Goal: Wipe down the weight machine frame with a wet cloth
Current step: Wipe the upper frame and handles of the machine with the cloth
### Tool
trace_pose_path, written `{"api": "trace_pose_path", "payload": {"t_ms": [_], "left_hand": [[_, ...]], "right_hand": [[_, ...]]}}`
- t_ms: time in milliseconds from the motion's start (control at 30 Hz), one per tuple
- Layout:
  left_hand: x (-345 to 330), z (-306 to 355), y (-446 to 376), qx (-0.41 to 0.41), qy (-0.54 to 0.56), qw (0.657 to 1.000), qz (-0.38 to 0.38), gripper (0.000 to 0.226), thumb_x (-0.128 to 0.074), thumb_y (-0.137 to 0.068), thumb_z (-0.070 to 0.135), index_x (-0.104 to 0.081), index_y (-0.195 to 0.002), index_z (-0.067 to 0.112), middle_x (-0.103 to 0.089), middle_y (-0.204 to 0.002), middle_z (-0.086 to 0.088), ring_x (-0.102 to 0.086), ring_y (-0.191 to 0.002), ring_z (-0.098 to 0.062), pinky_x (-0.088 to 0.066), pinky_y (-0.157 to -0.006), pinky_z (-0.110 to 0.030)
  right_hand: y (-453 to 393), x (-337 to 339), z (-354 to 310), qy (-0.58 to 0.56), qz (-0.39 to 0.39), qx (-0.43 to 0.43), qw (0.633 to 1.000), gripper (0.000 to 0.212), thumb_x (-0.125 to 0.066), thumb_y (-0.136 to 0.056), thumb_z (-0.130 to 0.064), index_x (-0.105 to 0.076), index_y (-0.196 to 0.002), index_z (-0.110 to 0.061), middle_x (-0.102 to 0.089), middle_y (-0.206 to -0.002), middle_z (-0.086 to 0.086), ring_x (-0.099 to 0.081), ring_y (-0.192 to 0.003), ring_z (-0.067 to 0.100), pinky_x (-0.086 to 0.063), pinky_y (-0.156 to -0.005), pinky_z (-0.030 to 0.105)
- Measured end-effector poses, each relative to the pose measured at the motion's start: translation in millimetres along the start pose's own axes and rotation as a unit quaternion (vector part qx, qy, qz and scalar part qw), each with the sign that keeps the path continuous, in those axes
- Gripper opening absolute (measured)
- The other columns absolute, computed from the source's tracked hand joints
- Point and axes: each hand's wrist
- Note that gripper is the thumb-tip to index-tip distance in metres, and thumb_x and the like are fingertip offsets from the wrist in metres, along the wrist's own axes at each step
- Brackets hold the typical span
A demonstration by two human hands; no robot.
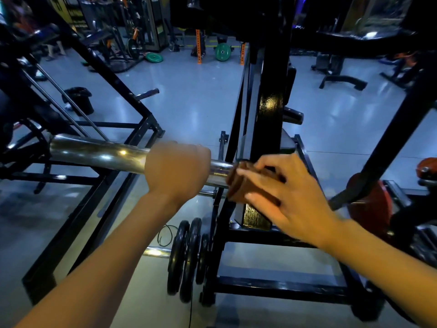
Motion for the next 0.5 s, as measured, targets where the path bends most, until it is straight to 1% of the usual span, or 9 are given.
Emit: {"api": "trace_pose_path", "payload": {"t_ms": [67,133,167,233,300,333,400,467,500], "left_hand": [[2,2,-1,0.006,0.006,1.0,-0.004,0.05,-0.03,-0.096,0.031,-0.038,-0.047,0.021,-0.025,-0.044,0.008,-0.016,-0.043,-0.006,-0.019,-0.056,-0.03],[2,2,-1,0.014,0.007,1.0,-0.01,0.052,-0.026,-0.095,0.032,-0.04,-0.047,0.02,-0.028,-0.044,0.006,-0.017,-0.044,-0.007,-0.021,-0.058,-0.031],[1,1,-1,0.018,0.01,1.0,-0.018,0.053,-0.025,-0.095,0.033,-0.041,-0.047,0.02,-0.031,-0.044,0.005,-0.018,-0.044,-0.008,-0.022,-0.059,-0.032],[-1,-1,-1,0.021,0.02,0.999,-0.033,0.054,-0.026,-0.096,0.033,-0.042,-0.047,0.019,-0.034,-0.044,0.004,-0.021,-0.044,-0.009,-0.026,-0.06,-0.032],[-1,-2,-2,0.02,0.029,0.999,-0.038,0.054,-0.031,-0.097,0.031,-0.043,-0.046,0.018,-0.032,-0.044,0.006,-0.02,-0.044,-0.007,-0.031,-0.06,-0.032],[-1,-2,-3,0.02,0.025,0.999,-0.039,0.054,-0.033,-0.097,0.03,-0.043,-0.046,0.018,-0.031,-0.043,0.007,-0.02,-0.044,-0.007,-0.033,-0.059,-0.032],[-1,-2,-2,0.02,0.003,0.999,-0.047,0.054,-0.033,-0.098,0.031,-0.045,-0.047,0.019,-0.033,-0.045,0.006,-0.022,-0.044,-0.008,-0.034,-0.06,-0.033],[0,0,-1,0.021,-0.003,0.998,-0.054,0.053,-0.031,-0.099,0.033,-0.044,-0.049,0.022,-0.035,-0.046,0.006,-0.029,-0.044,-0.012,-0.039,-0.062,-0.034],[1,0,-2,0.024,-0.002,0.998,-0.052,0.052,-0.032,-0.099,0.032,-0.041,-0.049,0.022,-0.033,-0.046,0.006,-0.03,-0.043,-0.015,-0.041,-0.061,-0.035]], "right_hand": [[11,7,-2,0.008,-0.038,0.069,0.997,0.048,-0.047,-0.106,-0.051,-0.065,-0.139,-0.021,-0.048,-0.133,0.003,-0.053,-0.098,0.026,-0.048,-0.084,0.035],[3,12,7,0.021,-0.058,0.098,0.993,0.049,-0.043,-0.107,-0.051,-0.066,-0.138,-0.02,-0.05,-0.133,0.005,-0.054,-0.097,0.025,-0.05,-0.081,0.036],[-8,14,13,0.025,-0.055,0.087,0.994,0.05,-0.042,-0.107,-0.05,-0.065,-0.138,-0.019,-0.051,-0.132,0.007,-0.054,-0.1,0.025,-0.052,-0.079,0.036],[-35,16,26,0.036,-0.01,0.02,0.999,0.051,-0.042,-0.105,-0.051,-0.061,-0.14,-0.018,-0.048,-0.134,0.008,-0.051,-0.107,0.027,-0.054,-0.078,0.04],[-62,20,36,0.049,0.034,-0.053,0.997,0.05,-0.044,-0.106,-0.049,-0.061,-0.139,-0.016,-0.046,-0.136,0.007,-0.048,-0.108,0.028,-0.053,-0.076,0.04],[-70,20,37,0.056,0.048,-0.064,0.995,0.047,-0.047,-0.106,-0.047,-0.063,-0.136,-0.014,-0.048,-0.135,0.008,-0.048,-0.107,0.029,-0.051,-0.075,0.04],[-68,17,30,0.076,0.038,-0.027,0.996,0.047,-0.05,-0.105,-0.045,-0.065,-0.134,-0.011,-0.053,-0.133,0.01,-0.05,-0.102,0.03,-0.051,-0.073,0.04],[-48,15,15,0.088,-0.005,0.06,0.994,0.051,-0.05,-0.102,-0.049,-0.066,-0.132,-0.011,-0.058,-0.13,0.01,-0.053,-0.091,0.028,-0.052,-0.067,0.038],[-38,12,9,0.08,-0.024,0.095,0.992,0.051,-0.05,-0.102,-0.051,-0.067,-0.13,-0.012,-0.059,-0.128,0.009,-0.053,-0.086,0.026,-0.052,-0.063,0.037]]}}
Point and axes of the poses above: each hand's wrist, its own y-axis away from the middle knuckle, its own x-axis out of the back of the hand, z = x × y
